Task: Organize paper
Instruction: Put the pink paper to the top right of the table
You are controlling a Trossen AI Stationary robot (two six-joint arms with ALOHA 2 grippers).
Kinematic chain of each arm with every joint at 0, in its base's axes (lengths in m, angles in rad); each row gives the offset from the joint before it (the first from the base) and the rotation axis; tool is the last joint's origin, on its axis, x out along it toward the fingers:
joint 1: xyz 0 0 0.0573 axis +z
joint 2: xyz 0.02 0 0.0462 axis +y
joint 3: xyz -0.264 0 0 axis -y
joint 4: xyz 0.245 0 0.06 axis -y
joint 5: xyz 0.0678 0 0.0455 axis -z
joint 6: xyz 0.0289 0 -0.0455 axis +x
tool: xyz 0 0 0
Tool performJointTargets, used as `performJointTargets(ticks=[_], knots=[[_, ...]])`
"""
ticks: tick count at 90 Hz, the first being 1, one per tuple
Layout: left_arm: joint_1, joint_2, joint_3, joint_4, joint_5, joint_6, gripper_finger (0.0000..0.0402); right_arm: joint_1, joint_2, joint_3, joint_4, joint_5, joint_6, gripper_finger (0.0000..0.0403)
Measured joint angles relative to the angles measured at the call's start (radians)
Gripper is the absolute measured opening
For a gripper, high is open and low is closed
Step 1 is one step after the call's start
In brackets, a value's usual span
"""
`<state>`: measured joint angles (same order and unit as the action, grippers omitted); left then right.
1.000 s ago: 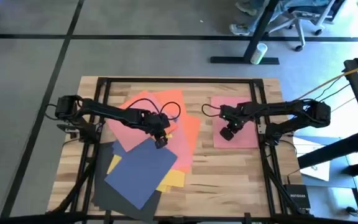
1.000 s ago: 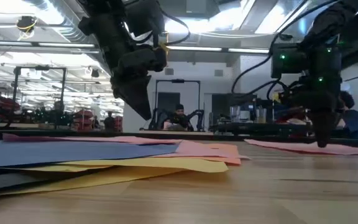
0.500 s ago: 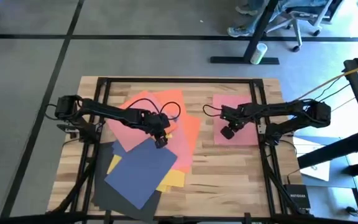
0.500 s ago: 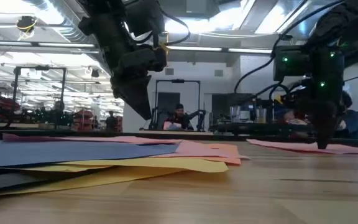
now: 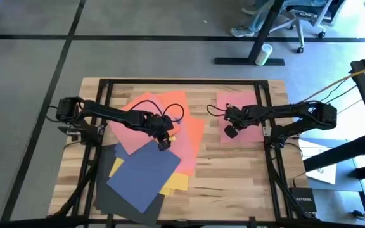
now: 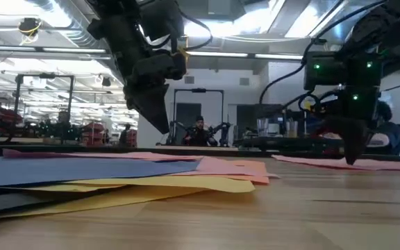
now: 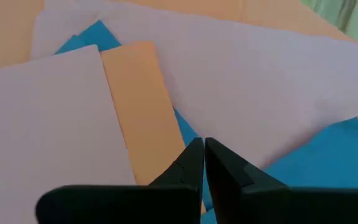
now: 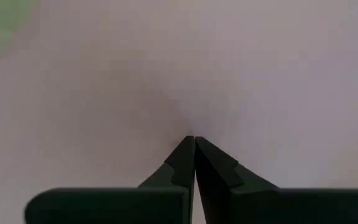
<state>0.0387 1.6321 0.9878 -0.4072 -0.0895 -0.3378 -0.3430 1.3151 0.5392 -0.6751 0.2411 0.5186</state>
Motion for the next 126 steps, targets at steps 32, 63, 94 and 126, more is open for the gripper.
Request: performJointTargets(ticks=[32, 63, 94, 126], knots=[[0.000, 0.000, 0.000, 0.000, 0.000, 0.000, 0.0000, -0.121, 0.000, 0.000, 0.049, -0.039, -0.056, 0.0000], [0.000, 0.000, 0.000, -0.001, 0.000, -0.001, 0.0000, -0.188, 0.000, 0.001, 0.097, -0.104, -0.109, 0.0000], [0.000, 0.000, 0.000, -0.001, 0.000, -0.004, 0.0000, -0.274, 0.008, 0.001, 0.141, -0.119, -0.169, 0.0000], [-0.013, 0.000, 0.000, -0.002, 0.000, -0.010, 0.0000, -0.308, 0.104, 0.007, 0.247, -0.121, -0.214, 0.0000]])
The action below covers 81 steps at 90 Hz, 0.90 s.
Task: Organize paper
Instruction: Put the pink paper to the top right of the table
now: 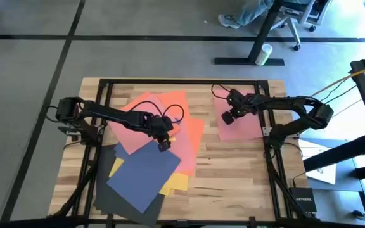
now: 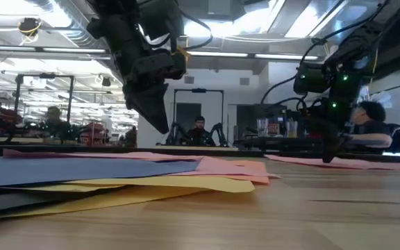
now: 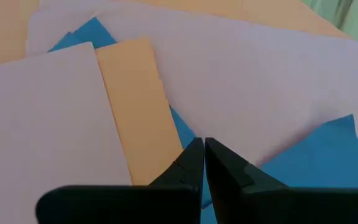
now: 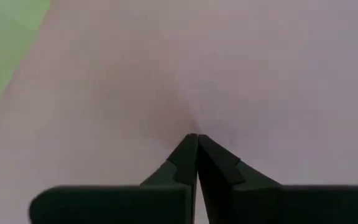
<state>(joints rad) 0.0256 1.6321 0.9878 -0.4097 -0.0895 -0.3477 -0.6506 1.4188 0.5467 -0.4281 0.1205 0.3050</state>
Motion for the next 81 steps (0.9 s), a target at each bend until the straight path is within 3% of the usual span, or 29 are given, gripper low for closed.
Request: performJointTargets(ticks=[81], knots=[[0.000, 0.000, 0.000, -0.003, 0.000, -0.012, 0.0000, -0.006, 0.006, -0.005, 0.031, 0.105, 0.003, 0.0000]])
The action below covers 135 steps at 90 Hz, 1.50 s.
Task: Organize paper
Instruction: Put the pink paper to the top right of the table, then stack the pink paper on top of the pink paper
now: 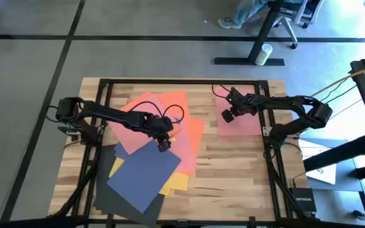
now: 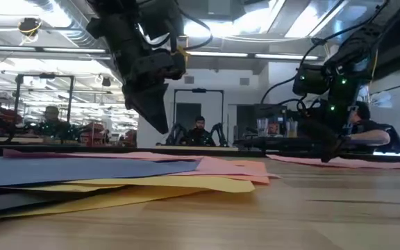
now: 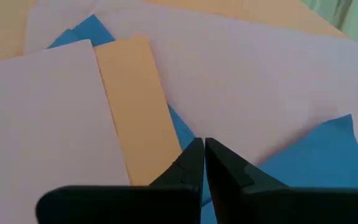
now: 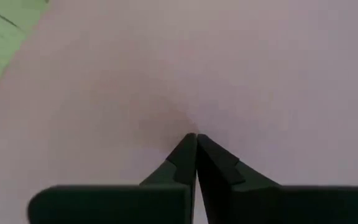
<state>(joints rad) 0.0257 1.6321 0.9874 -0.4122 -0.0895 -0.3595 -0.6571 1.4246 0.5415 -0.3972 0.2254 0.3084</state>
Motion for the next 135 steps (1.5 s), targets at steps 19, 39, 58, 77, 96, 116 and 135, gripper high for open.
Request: performJointTargets(ticks=[19, 39, 58, 77, 96, 116, 135], knots=[[0.000, 0.000, 0.000, 0.000, 0.000, 0.000, 0.0000, 0.000, 0.000, -0.001, 0.017, 0.007, 0.022, 0.0000], [0.000, 0.000, 0.000, -0.001, 0.000, 0.000, 0.0000, 0.000, 0.000, -0.001, 0.031, 0.027, 0.056, 0.0000], [0.000, 0.000, 0.000, -0.005, 0.000, 0.000, 0.0000, 0.002, -0.003, -0.001, 0.030, 0.022, 0.056, 0.0000], [0.000, 0.000, 0.000, -0.005, 0.000, 0.000, 0.0000, 0.002, -0.049, -0.005, 0.014, -0.032, 0.051, 0.0000], [0.000, 0.000, 0.000, -0.005, 0.000, 0.000, 0.0000, 0.002, -0.071, -0.004, 0.003, -0.035, 0.030, 0.0000], [-0.001, 0.000, 0.000, -0.005, 0.000, 0.005, 0.0002, 0.003, -0.072, -0.003, 0.001, -0.068, -0.030, 0.0000], [-0.001, 0.000, 0.000, -0.004, 0.000, 0.017, 0.0028, 0.041, -0.127, 0.007, -0.001, -0.112, -0.073, 0.0000]])
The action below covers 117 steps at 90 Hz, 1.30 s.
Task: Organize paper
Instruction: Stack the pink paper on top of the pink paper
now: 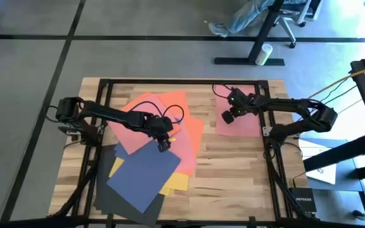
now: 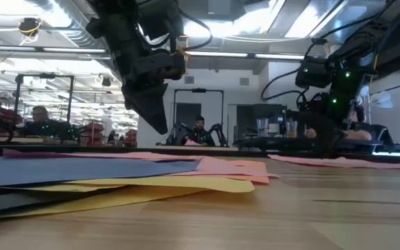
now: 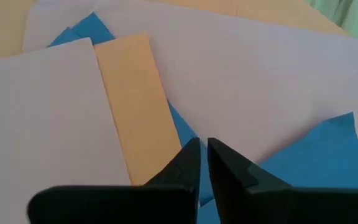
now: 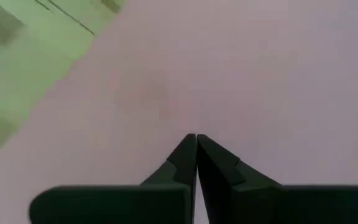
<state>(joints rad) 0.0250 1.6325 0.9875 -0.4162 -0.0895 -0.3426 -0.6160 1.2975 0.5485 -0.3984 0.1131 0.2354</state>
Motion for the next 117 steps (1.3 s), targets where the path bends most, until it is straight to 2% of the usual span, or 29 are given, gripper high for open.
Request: performJointTargets(ticks=[11, 18, 33, 42, 51, 58, 68, 77, 93, 103, 117], knots=[[0.000, 0.000, 0.000, 0.000, 0.006, 0.010, 0.0048, 0.080, -0.052, 0.029, 0.000, -0.001, -0.065, 0.0000], [0.002, 0.000, 0.000, -0.003, 0.035, 0.072, 0.0052, 0.141, -0.076, 0.048, 0.011, -0.001, -0.087, 0.0000], [-0.009, 0.000, 0.000, -0.102, 0.032, 0.088, 0.0025, 0.293, -0.088, 0.075, 0.060, 0.002, -0.114, 0.0000], [-0.037, 0.000, 0.000, -0.167, -0.013, 0.083, 0.0005, 0.382, -0.088, 0.078, 0.125, 0.029, -0.120, 0.0000], [-0.080, -0.001, 0.008, -0.214, -0.081, 0.088, 0.0003, 0.459, -0.088, 0.078, 0.207, 0.063, -0.140, 0.0000], [-0.111, -0.002, 0.025, -0.229, -0.128, 0.090, 0.0001, 0.502, -0.088, 0.078, 0.281, 0.050, -0.139, 0.0000], [-0.155, -0.003, 0.063, -0.306, -0.160, 0.084, 0.0000, 0.545, -0.088, 0.078, 0.399, -0.023, -0.138, 0.0001], [-0.195, -0.003, 0.093, -0.449, -0.184, 0.040, 0.0000, 0.572, -0.088, 0.080, 0.463, -0.035, -0.135, 0.0005], [-0.263, -0.003, 0.104, -0.703, -0.182, -0.113, 0.0000, 0.586, -0.083, 0.080, 0.471, 0.034, -0.135, 0.0010], [-0.284, -0.003, 0.094, -0.753, -0.158, -0.227, 0.0003, 0.584, -0.082, 0.080, 0.471, 0.035, -0.136, 0.0010], [-0.314, -0.003, 0.057, -0.737, -0.105, -0.286, 0.0030, 0.584, -0.082, 0.080, 0.471, 0.035, -0.137, 0.0010]])
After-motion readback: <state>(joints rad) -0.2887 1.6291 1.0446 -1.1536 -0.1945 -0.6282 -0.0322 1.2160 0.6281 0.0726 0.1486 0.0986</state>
